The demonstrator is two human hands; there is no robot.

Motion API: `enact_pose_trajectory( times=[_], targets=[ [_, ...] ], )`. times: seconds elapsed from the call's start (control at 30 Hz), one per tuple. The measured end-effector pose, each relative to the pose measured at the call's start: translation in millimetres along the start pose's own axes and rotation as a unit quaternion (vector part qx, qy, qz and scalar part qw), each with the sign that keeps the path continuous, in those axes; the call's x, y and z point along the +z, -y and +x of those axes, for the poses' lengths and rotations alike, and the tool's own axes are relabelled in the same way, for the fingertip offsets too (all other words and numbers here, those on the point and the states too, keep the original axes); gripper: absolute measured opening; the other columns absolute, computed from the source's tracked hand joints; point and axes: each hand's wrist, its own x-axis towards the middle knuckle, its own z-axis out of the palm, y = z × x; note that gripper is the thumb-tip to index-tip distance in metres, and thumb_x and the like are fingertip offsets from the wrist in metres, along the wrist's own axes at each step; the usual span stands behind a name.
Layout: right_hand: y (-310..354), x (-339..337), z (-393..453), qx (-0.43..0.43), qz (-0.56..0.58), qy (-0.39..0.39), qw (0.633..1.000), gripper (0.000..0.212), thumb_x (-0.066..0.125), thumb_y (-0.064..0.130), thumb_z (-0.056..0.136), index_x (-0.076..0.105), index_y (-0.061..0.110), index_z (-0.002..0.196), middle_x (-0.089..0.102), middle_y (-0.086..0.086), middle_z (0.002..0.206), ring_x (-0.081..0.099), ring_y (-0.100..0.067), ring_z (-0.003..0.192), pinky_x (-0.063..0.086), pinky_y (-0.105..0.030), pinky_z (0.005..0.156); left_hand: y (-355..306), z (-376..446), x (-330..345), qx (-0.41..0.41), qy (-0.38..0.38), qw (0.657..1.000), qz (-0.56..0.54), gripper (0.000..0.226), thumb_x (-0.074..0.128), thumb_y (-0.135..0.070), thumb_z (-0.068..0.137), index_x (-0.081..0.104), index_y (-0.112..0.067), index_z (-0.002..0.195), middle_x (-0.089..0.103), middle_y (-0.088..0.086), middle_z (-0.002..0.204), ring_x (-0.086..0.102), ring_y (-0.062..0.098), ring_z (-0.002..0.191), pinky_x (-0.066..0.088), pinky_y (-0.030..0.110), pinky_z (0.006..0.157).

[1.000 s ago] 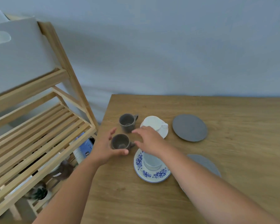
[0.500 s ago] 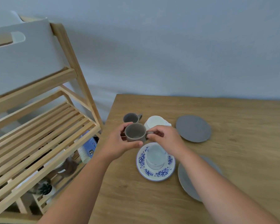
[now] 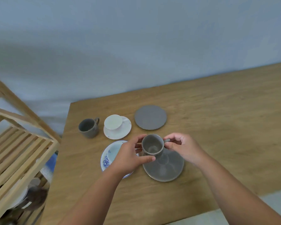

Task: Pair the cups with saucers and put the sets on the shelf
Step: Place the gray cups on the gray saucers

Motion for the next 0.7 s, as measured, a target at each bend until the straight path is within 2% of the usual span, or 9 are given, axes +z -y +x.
enact_pose_trajectory(
  times=[0.1, 0.3, 0.53, 0.6, 0.63, 0.7],
  targets=[
    [-13.3, -8.4, -6.5, 0.011, -0.003, -0.012, 1.000, 0.023, 0.070, 0.001, 0.083, 0.071, 0.023, 0.089, 0.073, 0.001, 0.085, 0.067, -0.012, 0.081, 0.057, -0.031, 0.082, 0.4, 0.9, 15.7, -0.003, 0.010, 1.000, 0.009, 0.067, 0.092, -0.019, 0.064, 0.057, -0.043, 0.115, 0.070, -0.018, 0.111, 0.065, -0.001, 0.104, 0.053, 0.023, 0.092],
    [-33.4, -17.0, -14.6, 0.045, -0.008, -0.006, 0.999, 0.019, 0.071, 0.006, 0.083, 0.072, 0.023, 0.092, 0.075, -0.007, 0.094, 0.069, -0.019, 0.089, 0.058, -0.040, 0.086, 6.7, -2.1, 32.6, -0.019, 0.017, 1.000, 0.012, 0.074, 0.093, -0.023, 0.061, 0.055, -0.041, 0.122, 0.069, -0.017, 0.115, 0.064, -0.003, 0.108, 0.053, 0.027, 0.097],
    [-38.7, -25.4, -16.6, 0.051, -0.027, -0.005, 0.998, 0.020, 0.071, 0.008, 0.083, 0.072, 0.026, 0.093, 0.075, -0.001, 0.092, 0.069, -0.016, 0.088, 0.057, -0.045, 0.089, 4.3, -5.9, 44.2, -0.026, 0.010, 1.000, 0.002, 0.077, 0.093, -0.022, 0.062, 0.055, -0.038, 0.127, 0.067, -0.018, 0.119, 0.062, -0.003, 0.111, 0.052, 0.027, 0.099],
    [-37.3, -26.7, -18.0, 0.046, -0.043, -0.002, 0.998, 0.022, 0.072, 0.009, 0.083, 0.072, 0.028, 0.094, 0.075, 0.001, 0.094, 0.070, -0.017, 0.092, 0.057, -0.039, 0.088, 5.2, -6.6, 45.3, -0.026, 0.008, 1.000, 0.008, 0.080, 0.093, -0.025, 0.061, 0.054, -0.039, 0.130, 0.066, -0.020, 0.121, 0.060, -0.004, 0.114, 0.050, 0.025, 0.100],
    [-35.6, -27.4, -19.2, 0.041, -0.054, 0.001, 0.998, 0.025, 0.072, 0.010, 0.083, 0.071, 0.031, 0.096, 0.075, 0.005, 0.098, 0.069, -0.016, 0.098, 0.056, -0.032, 0.088, 4.7, -7.6, 44.7, -0.026, 0.009, 1.000, 0.006, 0.084, 0.093, -0.027, 0.061, 0.051, -0.039, 0.133, 0.064, -0.021, 0.123, 0.058, -0.004, 0.117, 0.048, 0.024, 0.102],
    [-27.8, -28.2, -21.8, 0.022, -0.086, 0.008, 0.996, 0.036, 0.068, 0.011, 0.084, 0.067, 0.039, 0.108, 0.067, 0.017, 0.115, 0.060, -0.001, 0.111, 0.046, -0.017, 0.092, 1.3, -12.3, 40.9, -0.028, 0.018, 0.999, -0.014, 0.099, 0.094, -0.032, 0.060, 0.041, -0.036, 0.143, 0.056, -0.024, 0.131, 0.050, -0.008, 0.125, 0.041, 0.017, 0.106]
  ],
)
